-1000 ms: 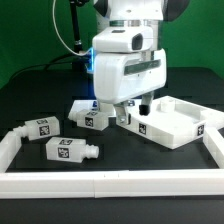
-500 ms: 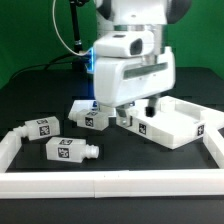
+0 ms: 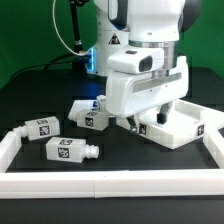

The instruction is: Assemble one leg

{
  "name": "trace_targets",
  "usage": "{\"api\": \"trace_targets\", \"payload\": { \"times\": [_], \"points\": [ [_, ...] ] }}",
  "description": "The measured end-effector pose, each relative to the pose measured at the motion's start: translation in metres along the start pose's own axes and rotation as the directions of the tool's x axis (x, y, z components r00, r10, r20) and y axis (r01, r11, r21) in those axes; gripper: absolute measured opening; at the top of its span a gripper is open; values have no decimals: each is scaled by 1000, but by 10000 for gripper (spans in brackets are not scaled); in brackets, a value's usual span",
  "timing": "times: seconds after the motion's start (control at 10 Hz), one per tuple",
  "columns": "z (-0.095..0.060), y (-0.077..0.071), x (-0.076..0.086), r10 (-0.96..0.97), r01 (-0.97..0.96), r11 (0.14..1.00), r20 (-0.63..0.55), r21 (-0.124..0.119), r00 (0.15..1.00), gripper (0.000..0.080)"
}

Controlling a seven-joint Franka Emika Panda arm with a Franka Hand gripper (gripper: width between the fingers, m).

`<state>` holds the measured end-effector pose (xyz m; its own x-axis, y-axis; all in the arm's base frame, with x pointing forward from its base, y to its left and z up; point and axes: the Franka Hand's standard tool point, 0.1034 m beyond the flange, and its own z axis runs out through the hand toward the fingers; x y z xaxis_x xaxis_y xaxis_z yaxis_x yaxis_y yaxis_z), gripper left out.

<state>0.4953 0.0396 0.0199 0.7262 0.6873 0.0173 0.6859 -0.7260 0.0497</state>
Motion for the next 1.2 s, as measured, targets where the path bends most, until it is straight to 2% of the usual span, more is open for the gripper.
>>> {"api": "trace_targets", "payload": {
  "times": [0.3, 0.6, 0.7, 0.8, 1.0, 1.2],
  "points": [
    [6, 0, -4, -21, 21, 1000, 5, 3, 1000, 649],
    [6, 0, -4, -21, 21, 1000, 6, 4, 1000, 252],
    [6, 0, -4, -21, 21, 1000, 6, 4, 1000, 252],
    [6, 0, -4, -21, 21, 1000, 5, 4, 1000, 79],
    [6, 0, -4, -16, 16, 1000, 5, 4, 1000, 56],
    [-5, 1, -20, 140, -141, 990, 25, 23, 990, 56]
  ]
}}
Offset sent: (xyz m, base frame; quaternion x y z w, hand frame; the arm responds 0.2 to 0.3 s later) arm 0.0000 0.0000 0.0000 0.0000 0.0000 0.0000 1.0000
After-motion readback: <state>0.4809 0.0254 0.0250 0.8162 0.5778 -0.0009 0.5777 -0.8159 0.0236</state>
